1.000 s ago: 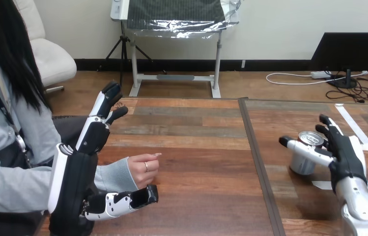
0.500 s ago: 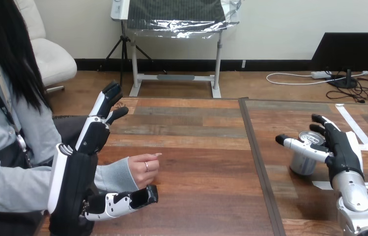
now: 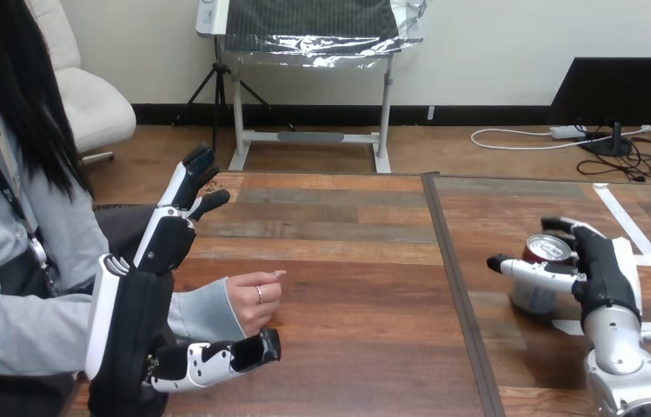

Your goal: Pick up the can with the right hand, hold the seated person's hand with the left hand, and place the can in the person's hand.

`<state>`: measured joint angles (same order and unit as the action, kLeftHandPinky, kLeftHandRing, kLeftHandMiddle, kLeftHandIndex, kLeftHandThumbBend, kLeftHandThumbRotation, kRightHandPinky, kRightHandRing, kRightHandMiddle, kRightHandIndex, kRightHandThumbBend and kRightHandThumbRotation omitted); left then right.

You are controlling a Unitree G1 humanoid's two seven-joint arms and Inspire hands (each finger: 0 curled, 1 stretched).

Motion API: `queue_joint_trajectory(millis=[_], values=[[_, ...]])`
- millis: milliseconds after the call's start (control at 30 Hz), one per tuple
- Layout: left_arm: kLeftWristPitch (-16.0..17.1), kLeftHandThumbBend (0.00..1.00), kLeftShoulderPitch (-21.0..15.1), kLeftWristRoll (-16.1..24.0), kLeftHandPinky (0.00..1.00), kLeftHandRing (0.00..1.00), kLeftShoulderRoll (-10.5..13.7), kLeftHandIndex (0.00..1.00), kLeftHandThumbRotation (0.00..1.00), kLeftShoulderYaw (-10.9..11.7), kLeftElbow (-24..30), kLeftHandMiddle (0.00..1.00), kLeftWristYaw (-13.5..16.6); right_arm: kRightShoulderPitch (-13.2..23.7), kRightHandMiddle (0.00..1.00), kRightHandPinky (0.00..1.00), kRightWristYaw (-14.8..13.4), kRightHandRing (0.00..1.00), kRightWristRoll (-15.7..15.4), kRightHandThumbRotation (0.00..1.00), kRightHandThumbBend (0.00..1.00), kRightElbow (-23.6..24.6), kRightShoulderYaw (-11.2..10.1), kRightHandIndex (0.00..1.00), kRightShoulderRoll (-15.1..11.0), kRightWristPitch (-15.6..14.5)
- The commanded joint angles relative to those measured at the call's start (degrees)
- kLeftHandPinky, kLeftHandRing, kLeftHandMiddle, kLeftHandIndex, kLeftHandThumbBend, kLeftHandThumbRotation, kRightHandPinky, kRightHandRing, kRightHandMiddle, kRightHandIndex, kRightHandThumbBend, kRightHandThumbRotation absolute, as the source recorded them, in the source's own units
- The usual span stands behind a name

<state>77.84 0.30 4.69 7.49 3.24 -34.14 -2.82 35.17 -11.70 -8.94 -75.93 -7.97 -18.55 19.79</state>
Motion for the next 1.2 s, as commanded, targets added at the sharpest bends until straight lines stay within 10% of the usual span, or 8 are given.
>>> queue_joint_trajectory(millis=[0,1167], values=[[0.9,1.0,-1.1,-0.2,0.82,0.93,-0.7,0.91,0.61,0.4,1.9,0.95,0.6,5.0,0.68,0.58,-1.7,0.64,-0.6,0.0,0.91,0.1,0.8,0.71,0.6,-1.3],[0.8,1.0,-0.6,-0.8,0.83,0.94,-0.8,0.91,0.6,0.1,2.6,0.95,0.6,4.7,0.55,0.48,-2.8,0.47,-0.5,0.0,0.81,0.8,1.3,0.54,1.1,-2.6]])
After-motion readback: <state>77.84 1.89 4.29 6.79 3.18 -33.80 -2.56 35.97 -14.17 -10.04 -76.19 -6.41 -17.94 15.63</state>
